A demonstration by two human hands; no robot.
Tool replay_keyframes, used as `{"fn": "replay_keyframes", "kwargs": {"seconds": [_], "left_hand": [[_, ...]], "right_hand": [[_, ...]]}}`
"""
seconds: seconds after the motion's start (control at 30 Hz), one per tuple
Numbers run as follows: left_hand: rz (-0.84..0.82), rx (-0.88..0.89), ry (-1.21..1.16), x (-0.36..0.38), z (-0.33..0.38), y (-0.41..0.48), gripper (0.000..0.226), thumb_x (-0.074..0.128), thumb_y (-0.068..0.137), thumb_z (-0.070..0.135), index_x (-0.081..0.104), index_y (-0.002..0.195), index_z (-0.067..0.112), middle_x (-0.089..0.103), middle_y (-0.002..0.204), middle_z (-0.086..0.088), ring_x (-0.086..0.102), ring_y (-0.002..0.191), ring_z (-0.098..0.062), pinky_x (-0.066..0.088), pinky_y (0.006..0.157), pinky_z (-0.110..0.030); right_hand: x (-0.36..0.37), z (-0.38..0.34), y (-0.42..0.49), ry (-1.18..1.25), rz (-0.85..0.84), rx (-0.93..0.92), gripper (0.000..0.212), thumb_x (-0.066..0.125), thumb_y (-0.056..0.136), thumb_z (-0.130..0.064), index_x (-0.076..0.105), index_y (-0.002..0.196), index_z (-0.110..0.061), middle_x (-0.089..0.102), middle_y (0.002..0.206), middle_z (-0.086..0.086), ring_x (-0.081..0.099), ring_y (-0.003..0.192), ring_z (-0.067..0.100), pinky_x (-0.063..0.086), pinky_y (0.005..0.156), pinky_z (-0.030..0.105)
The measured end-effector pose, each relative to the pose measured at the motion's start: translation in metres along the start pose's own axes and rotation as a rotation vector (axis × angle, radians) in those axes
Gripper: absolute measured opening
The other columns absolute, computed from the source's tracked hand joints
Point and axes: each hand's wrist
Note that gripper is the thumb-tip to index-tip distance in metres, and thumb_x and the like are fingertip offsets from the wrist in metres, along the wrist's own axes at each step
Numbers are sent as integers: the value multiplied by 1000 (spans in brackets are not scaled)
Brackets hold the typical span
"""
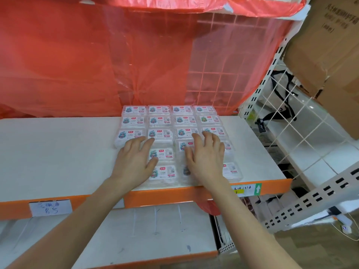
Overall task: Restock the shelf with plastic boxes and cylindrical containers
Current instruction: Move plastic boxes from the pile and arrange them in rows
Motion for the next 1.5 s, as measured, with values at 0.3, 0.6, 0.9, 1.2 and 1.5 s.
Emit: {"fn": "replay_keyframes", "kwargs": {"seconds": [0.3, 0.6, 0.9, 1.2, 1.5], "left_hand": [[38, -254, 105, -41, -89, -63, 60, 37, 86, 44, 43, 136, 11, 43, 138, -15, 36, 128, -31, 36, 97, -42], [112, -406, 114, -101, -211, -170, 68, 28, 82, 50, 46, 134, 12, 43, 138, -14, 38, 126, -31, 38, 97, -45], [161, -544, 140, -147, -349, -282, 52, 45, 91, 40, 37, 138, 20, 37, 141, -4, 31, 130, -23, 28, 100, -31], [163, -683, 99, -170, -433, -357, 51, 40, 94, 40, 34, 140, 19, 34, 144, -4, 30, 132, -23, 31, 106, -36], [155, -766, 90, -176, -508, -349, 51, 40, 94, 42, 35, 140, 20, 35, 145, -5, 29, 134, -25, 31, 108, -39]], "right_hand": [[33, -130, -17, 33, -159, -323, 46, 40, 94, -36, 41, 135, -14, 32, 146, 13, 23, 136, 29, 18, 107, 45], [69, -291, -64, 9, -257, -529, 48, 37, 94, -39, 37, 137, -17, 35, 143, 9, 27, 131, 26, 21, 104, 42], [97, -455, -134, 11, -300, -641, 46, 35, 95, -40, 37, 136, -18, 37, 140, 8, 31, 128, 26, 26, 101, 41], [119, -569, -169, 30, -377, -762, 45, 35, 96, -39, 37, 136, -19, 38, 138, 6, 31, 127, 26, 26, 103, 41], [156, -648, -142, 92, -419, -841, 41, 37, 96, -37, 40, 132, -17, 38, 136, 6, 31, 124, 27, 26, 99, 40]]}}
Point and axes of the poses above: each hand's wrist, its own y-axis towards the middle knuckle, its own x-axis out of the palm, z = x × y
